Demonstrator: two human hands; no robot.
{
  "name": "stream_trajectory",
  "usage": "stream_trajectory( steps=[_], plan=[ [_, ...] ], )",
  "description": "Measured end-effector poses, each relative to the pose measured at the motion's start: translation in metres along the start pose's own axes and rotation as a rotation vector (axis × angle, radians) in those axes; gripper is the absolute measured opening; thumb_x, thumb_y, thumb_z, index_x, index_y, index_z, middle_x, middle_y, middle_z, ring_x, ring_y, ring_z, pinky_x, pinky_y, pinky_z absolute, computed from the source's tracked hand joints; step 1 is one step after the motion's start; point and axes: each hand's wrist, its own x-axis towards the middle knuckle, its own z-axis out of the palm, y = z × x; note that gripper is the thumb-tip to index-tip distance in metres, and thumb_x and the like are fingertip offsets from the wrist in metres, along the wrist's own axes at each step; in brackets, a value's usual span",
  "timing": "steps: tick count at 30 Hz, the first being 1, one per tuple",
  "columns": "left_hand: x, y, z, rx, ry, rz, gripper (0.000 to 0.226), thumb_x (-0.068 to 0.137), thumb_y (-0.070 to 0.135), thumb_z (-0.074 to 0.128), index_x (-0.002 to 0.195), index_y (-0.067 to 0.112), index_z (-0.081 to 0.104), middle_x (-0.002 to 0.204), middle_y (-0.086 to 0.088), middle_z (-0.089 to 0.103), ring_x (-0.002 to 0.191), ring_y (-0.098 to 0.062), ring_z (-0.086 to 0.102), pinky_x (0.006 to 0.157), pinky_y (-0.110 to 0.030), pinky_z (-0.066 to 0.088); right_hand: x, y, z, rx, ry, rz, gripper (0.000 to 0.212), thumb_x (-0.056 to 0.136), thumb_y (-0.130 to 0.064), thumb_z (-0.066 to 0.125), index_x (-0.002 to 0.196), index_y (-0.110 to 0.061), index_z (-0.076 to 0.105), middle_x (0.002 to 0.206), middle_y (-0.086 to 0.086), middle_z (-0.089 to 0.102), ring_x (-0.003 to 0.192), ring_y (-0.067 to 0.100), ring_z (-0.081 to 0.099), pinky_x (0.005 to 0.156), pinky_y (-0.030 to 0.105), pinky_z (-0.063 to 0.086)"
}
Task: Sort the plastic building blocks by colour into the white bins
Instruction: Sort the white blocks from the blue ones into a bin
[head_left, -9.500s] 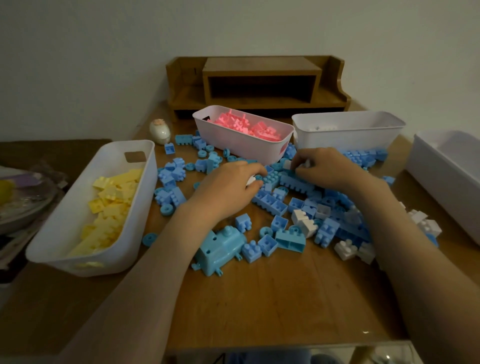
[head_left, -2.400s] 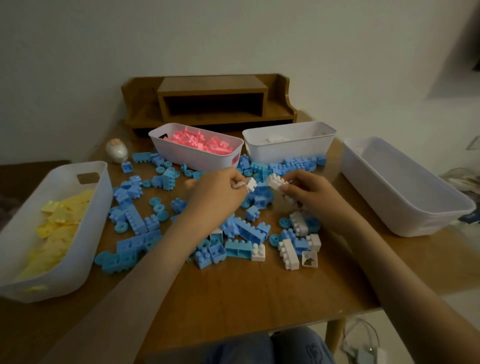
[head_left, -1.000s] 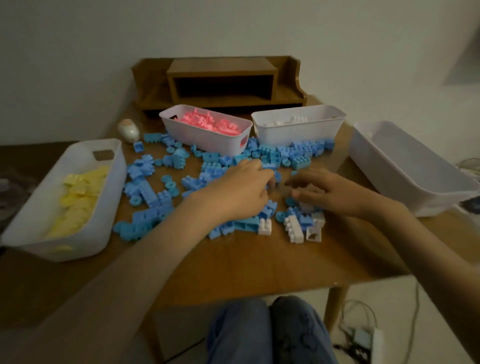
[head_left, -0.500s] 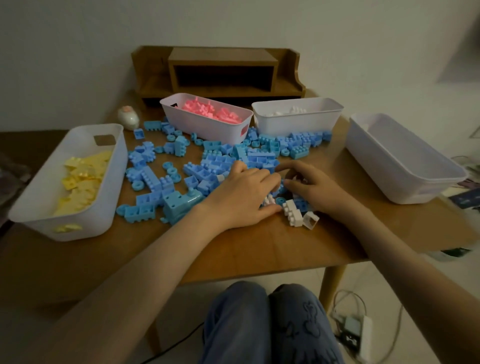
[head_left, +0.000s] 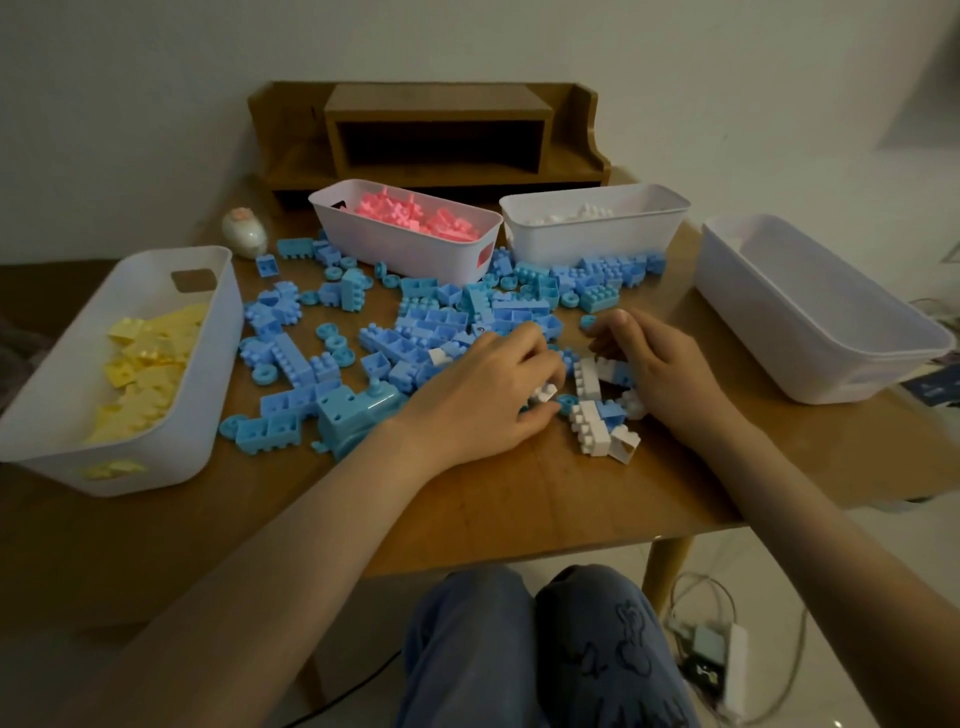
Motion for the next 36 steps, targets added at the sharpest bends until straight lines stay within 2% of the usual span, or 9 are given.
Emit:
stream_trajectory(
  steps=[4, 8, 12, 19, 22, 26, 28, 30, 36],
  plan=[
    [0.001, 0.002, 0.0, -0.025, -0.032, -0.028, 0.01, 0.091, 0.02, 0.06, 0.096, 0.011, 0.061, 0.098, -0.005, 0.055, 0.084, -0.021, 0.056, 0.072, -0.028, 0.044, -0.003, -0.002, -0.001, 0.003, -0.006, -0.003, 0.029, 0.1, -0.032, 0.034, 0.1, -0.019, 0.061, 0.089, -0.007, 0.063, 0.085, 0.001, 0.06, 0.074, 0.012, 0.047],
    [0.001, 0.005, -0.004, -0.034, -0.052, -0.038, 0.011, 0.094, 0.019, 0.057, 0.101, 0.011, 0.059, 0.101, -0.003, 0.06, 0.091, -0.018, 0.055, 0.078, -0.016, 0.028, -0.003, -0.002, -0.003, -0.07, -0.162, -0.059, 0.02, 0.096, -0.029, 0.045, 0.105, -0.02, 0.061, 0.099, -0.005, 0.061, 0.091, 0.003, 0.056, 0.078, 0.018, 0.045],
    [0.002, 0.003, 0.0, 0.028, -0.036, 0.028, 0.024, 0.092, 0.017, 0.043, 0.105, 0.011, 0.062, 0.1, -0.003, 0.064, 0.088, -0.02, 0.058, 0.08, -0.025, 0.041, -0.002, -0.002, -0.003, -0.041, -0.297, -0.066, 0.047, 0.071, -0.019, 0.046, 0.118, -0.022, 0.054, 0.104, -0.009, 0.053, 0.09, -0.003, 0.049, 0.074, 0.008, 0.038],
    [0.001, 0.005, -0.001, 0.044, 0.034, 0.036, 0.031, 0.089, 0.017, 0.034, 0.099, 0.012, 0.062, 0.09, -0.003, 0.059, 0.081, -0.018, 0.048, 0.072, -0.025, 0.034, -0.002, 0.001, -0.002, -0.018, -0.187, -0.064, 0.034, 0.093, -0.012, 0.051, 0.122, -0.029, 0.048, 0.107, -0.005, 0.056, 0.092, 0.01, 0.055, 0.079, 0.021, 0.046],
    [-0.001, 0.007, -0.004, 0.007, 0.055, 0.064, 0.021, 0.086, 0.017, 0.042, 0.093, 0.013, 0.062, 0.083, 0.002, 0.055, 0.076, -0.011, 0.042, 0.068, -0.026, 0.035, -0.003, -0.002, -0.002, -0.06, -0.076, -0.13, 0.025, 0.095, -0.015, 0.05, 0.116, -0.028, 0.053, 0.1, -0.012, 0.057, 0.09, 0.002, 0.056, 0.077, 0.012, 0.044],
    [-0.003, 0.011, -0.006, 0.026, 0.023, 0.157, 0.038, 0.087, 0.05, 0.05, 0.107, 0.02, 0.063, 0.089, 0.005, 0.052, 0.082, -0.003, 0.033, 0.072, -0.021, 0.024, -0.008, -0.005, -0.004, -0.09, -0.095, -0.244, 0.015, 0.094, -0.014, 0.051, 0.101, -0.025, 0.06, 0.093, -0.018, 0.058, 0.081, -0.005, 0.053, 0.072, 0.009, 0.04],
    [-0.002, 0.012, -0.005, 0.071, 0.004, 0.213, 0.048, 0.083, 0.06, 0.054, 0.112, 0.022, 0.063, 0.092, 0.005, 0.053, 0.084, -0.006, 0.036, 0.074, -0.02, 0.02, -0.007, -0.005, -0.004, -0.087, -0.153, -0.232, 0.012, 0.091, -0.029, 0.051, 0.096, -0.024, 0.061, 0.09, -0.012, 0.059, 0.078, -0.002, 0.053, 0.069, 0.012, 0.04],
    [-0.002, 0.012, -0.004, 0.111, 0.004, 0.268, 0.047, 0.083, 0.059, 0.056, 0.113, 0.024, 0.064, 0.09, 0.003, 0.053, 0.084, -0.009, 0.037, 0.074, -0.021, 0.017, -0.006, -0.005, -0.003, -0.09, -0.239, -0.179, 0.028, 0.085, -0.046, 0.048, 0.097, -0.024, 0.06, 0.089, -0.007, 0.059, 0.078, 0.003, 0.054, 0.071, 0.02, 0.043],
    [0.0, 0.013, -0.001, 0.123, 0.04, 0.304, 0.031, 0.088, 0.043, 0.056, 0.11, 0.024, 0.067, 0.087, 0.0, 0.056, 0.083, -0.013, 0.043, 0.072, -0.023, 0.02, -0.003, -0.004, -0.004, -0.08, -0.4, -0.096, 0.029, 0.083, -0.044, 0.052, 0.106, -0.028, 0.06, 0.097, -0.005, 0.062, 0.09, 0.011, 0.059, 0.082, 0.038, 0.049]
  ],
)
